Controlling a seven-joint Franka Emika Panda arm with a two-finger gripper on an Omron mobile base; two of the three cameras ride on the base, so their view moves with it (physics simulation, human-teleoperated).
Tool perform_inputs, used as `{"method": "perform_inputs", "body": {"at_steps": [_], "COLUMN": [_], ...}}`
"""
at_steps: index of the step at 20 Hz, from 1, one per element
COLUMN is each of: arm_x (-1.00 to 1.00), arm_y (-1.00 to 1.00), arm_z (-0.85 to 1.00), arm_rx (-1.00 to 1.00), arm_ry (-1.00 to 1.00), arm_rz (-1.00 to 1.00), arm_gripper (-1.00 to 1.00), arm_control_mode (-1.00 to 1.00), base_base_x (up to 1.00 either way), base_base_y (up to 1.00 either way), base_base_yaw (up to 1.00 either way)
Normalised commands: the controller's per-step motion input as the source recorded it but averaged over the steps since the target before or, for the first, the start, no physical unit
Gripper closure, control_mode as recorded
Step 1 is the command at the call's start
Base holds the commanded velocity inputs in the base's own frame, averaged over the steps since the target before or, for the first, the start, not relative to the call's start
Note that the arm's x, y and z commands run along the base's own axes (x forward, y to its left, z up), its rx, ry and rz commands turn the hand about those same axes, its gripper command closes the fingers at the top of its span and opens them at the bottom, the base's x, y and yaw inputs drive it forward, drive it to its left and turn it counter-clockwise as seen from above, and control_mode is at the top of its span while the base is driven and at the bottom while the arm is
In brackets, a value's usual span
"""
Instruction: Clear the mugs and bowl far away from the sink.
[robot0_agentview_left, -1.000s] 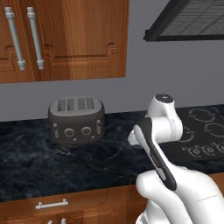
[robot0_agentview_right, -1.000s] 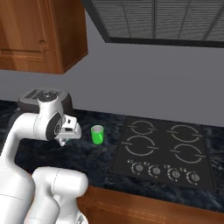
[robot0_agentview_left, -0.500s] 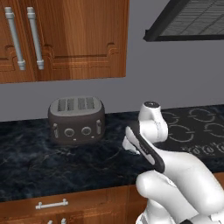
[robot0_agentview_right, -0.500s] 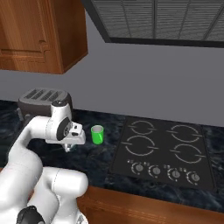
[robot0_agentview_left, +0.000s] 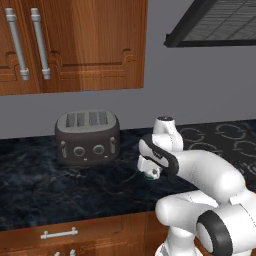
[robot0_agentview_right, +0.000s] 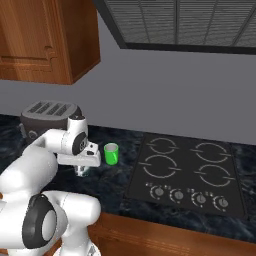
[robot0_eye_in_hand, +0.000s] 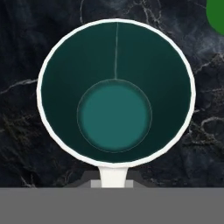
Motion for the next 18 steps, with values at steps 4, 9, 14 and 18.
{"method": "perform_inputs", "body": {"at_steps": [4,9,14,18], "arm_x": [0.03,0.00,0.00,0.00], "arm_y": [0.00,0.00,0.00,0.00], "arm_z": [-0.26,-0.28,-0.41,-0.47], "arm_rx": [0.00,0.01,0.03,0.04], "arm_ry": [0.01,0.00,0.00,0.00], "arm_rz": [0.00,0.00,0.00,0.00], "arm_gripper": [1.00,1.00,1.00,1.00], "arm_control_mode": [-1.00,-1.00,-1.00,-1.00], "base_base_x": [0.00,0.00,0.00,0.00], "base_base_y": [0.00,0.00,0.00,0.00], "base_base_yaw": [0.00,0.00,0.00,0.00]}}
